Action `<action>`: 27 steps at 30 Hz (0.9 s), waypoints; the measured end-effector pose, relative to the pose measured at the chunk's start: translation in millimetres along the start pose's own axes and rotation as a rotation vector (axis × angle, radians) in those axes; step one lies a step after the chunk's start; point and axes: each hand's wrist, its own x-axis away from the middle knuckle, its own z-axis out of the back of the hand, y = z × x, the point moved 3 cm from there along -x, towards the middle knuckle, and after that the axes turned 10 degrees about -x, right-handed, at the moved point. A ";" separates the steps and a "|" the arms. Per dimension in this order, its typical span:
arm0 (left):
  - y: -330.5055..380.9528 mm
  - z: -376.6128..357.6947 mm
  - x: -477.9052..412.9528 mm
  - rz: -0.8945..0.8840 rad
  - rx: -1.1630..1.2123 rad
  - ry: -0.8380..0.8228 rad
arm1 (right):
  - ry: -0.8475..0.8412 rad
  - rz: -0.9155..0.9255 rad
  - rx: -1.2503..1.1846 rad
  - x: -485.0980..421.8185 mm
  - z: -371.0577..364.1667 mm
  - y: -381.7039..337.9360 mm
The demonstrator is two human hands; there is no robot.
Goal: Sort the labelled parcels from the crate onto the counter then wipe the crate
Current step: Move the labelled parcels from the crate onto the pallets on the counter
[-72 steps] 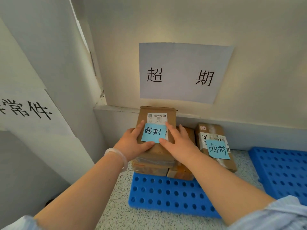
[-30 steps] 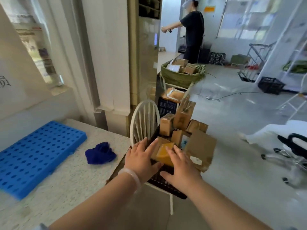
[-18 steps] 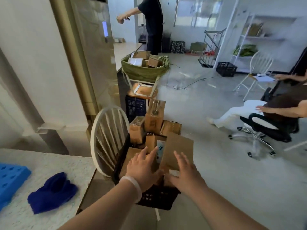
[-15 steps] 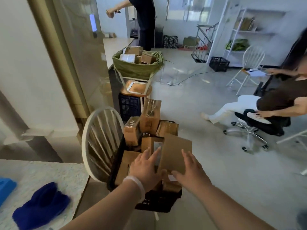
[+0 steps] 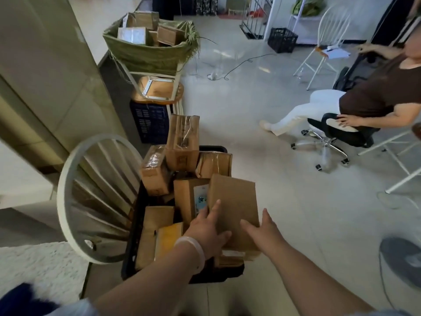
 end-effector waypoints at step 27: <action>53.4 61.8 59.3 0.450 0.668 0.491 | -0.355 0.872 -0.087 56.5 41.6 -106.1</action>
